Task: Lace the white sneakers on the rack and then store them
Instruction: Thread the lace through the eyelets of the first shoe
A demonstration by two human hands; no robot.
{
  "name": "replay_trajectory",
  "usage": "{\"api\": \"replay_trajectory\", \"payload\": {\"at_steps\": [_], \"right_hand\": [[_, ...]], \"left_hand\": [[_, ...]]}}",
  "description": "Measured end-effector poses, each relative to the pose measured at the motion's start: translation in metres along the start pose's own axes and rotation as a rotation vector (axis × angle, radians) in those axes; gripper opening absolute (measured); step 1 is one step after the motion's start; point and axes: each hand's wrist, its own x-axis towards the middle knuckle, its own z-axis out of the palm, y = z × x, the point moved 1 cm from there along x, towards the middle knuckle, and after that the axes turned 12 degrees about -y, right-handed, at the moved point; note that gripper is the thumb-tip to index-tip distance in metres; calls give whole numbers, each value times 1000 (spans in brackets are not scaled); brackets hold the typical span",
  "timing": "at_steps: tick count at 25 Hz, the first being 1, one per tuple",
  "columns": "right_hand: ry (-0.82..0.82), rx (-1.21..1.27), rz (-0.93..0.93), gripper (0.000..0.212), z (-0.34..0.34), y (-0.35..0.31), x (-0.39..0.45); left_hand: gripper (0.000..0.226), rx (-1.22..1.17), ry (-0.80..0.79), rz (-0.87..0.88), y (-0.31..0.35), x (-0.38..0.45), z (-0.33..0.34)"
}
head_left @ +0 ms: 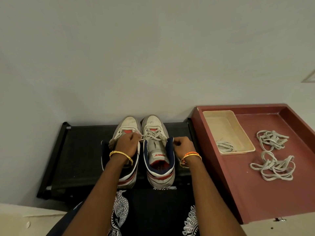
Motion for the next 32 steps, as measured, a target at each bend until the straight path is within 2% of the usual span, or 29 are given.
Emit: {"api": "replay_trajectory", "payload": {"at_steps": [3,7,9,10,12,13,15,18,20,23,26,30,32], "right_hand": [[268,316,-27,12,-15,-6,-15],[816,738,-87,8,-51,-11,-43],[1015,788,-78,10,-58,-12,-51],[1044,727,-54,11,-56,-11,-51],[991,442,-17,15,-45,-10,-44],[901,255,-16,23,-37,-9,-37],[605,-38,-48,35,-22,-8,-23],[104,-158,-59,38,0,-4,4],[-43,-175,-33,32,7,2,14],[5,-154,-36,22,7,4,13],[169,-28,19,17,5,3,11],[320,430,245,18,2,13,10],[359,543,303,18,1,17,7]], "left_hand": [[20,-114,-102,16,-4,2,-9],[16,-129,-97,21,-4,1,-14],[19,-135,-76,42,-4,1,-12],[19,-138,-65,50,-5,2,-11],[20,-116,-71,46,-7,5,-11],[21,-91,-85,45,-8,6,-10],[21,-41,-93,43,-9,10,-10],[21,-37,-61,52,-10,13,-9],[21,-37,-62,56,-9,14,-9],[18,-23,-93,36,-7,15,-11],[18,58,-10,-10,-9,16,-14],[21,164,152,-51,-6,6,-9],[19,139,204,-66,-5,5,-6]]}}
